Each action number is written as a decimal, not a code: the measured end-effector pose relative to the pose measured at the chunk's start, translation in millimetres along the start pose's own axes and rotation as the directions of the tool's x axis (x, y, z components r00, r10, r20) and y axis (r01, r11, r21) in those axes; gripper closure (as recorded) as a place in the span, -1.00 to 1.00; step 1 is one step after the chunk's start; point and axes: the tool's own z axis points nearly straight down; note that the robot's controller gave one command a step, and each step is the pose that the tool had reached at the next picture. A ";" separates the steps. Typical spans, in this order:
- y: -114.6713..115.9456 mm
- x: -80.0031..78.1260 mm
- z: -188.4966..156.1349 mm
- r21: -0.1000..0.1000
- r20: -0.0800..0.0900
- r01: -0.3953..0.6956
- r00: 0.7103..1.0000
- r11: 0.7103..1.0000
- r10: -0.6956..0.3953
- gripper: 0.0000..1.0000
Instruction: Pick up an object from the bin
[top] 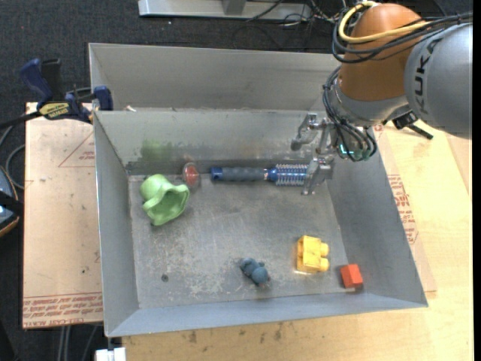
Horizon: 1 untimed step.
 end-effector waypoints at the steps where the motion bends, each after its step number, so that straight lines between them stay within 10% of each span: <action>1: -20.8 -0.6 112.2 -0.001 0.014 -0.146 0.989 0.989 0.146 -1.00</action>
Offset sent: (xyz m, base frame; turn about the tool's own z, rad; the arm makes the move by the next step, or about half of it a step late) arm -0.0026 -0.0231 -0.1260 0.1486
